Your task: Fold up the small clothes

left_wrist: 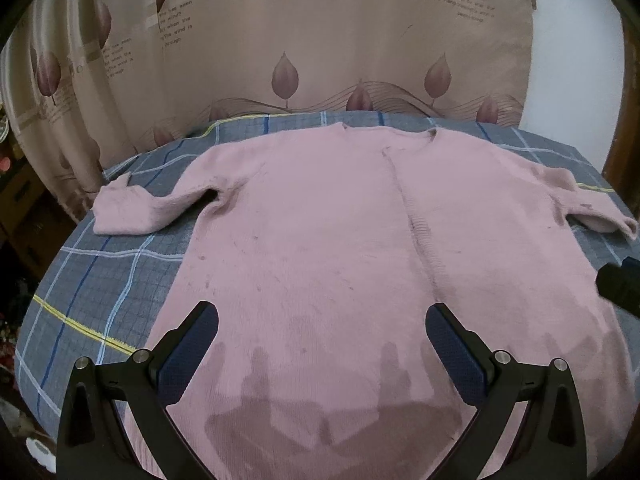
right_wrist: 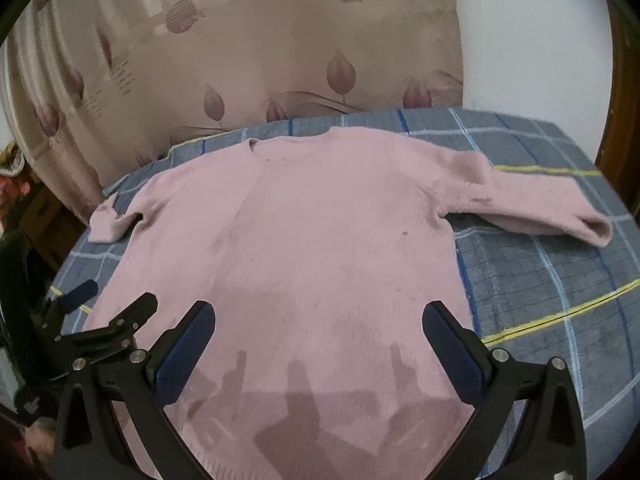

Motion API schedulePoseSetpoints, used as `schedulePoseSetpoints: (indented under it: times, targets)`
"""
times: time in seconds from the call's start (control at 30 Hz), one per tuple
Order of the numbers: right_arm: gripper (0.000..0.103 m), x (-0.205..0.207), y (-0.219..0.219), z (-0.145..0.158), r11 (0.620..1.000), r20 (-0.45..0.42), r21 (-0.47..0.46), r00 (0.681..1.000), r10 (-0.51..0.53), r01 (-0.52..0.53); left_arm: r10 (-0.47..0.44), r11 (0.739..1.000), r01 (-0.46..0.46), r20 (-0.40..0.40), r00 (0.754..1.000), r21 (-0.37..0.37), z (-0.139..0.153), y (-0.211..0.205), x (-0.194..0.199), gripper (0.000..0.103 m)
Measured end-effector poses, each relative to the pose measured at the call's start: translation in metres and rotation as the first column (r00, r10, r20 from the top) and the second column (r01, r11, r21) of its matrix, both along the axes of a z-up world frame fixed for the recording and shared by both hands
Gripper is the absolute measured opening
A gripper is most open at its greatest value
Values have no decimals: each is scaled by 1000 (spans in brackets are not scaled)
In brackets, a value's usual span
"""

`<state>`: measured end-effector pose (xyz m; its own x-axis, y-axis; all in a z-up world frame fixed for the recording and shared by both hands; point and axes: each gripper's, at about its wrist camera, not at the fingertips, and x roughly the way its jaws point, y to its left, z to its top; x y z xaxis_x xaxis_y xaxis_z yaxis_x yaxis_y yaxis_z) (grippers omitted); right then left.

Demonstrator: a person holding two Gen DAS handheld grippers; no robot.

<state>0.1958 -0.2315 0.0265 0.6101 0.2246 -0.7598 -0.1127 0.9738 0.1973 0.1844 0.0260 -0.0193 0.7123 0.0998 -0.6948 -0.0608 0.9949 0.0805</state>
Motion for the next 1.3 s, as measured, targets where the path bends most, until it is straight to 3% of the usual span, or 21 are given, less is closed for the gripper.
schedulePoseSetpoints:
  times: [0.4,0.87,1.03,1.1,1.17,1.23,1.27,1.3]
  targets:
    - [102,32,-49,-15,993,-19,-15,993,-119,118,10,1000,-10,-72,997,-3,-31,3,15,103]
    - [99,57,-91,-37,982,-59,3,980,-190,190,57,996,-61,-73,996,-58,-33,16,9,103]
    - [87,62,-126,-38,967,-50,11,966,-255,256,63,996,-67,-70,996,-58,-33,16,8,103]
    - [76,62,-154,-36,950,-49,34,950,-309,311,63,996,-67,-71,995,-53,-33,15,8,103]
    - [73,61,-190,-34,923,-68,136,933,-354,361,61,997,-65,-77,995,-49,-34,14,9,103]
    - [72,59,-226,-35,868,-101,316,923,-371,384,58,997,-62,-87,994,-44,-35,13,10,103]
    - [72,58,-245,-37,821,-130,394,909,-396,414,58,997,-62,-92,994,-42,-35,12,12,103]
    - [71,58,-258,-37,789,-148,431,897,-417,438,58,997,-62,-97,994,-40,-36,12,12,103]
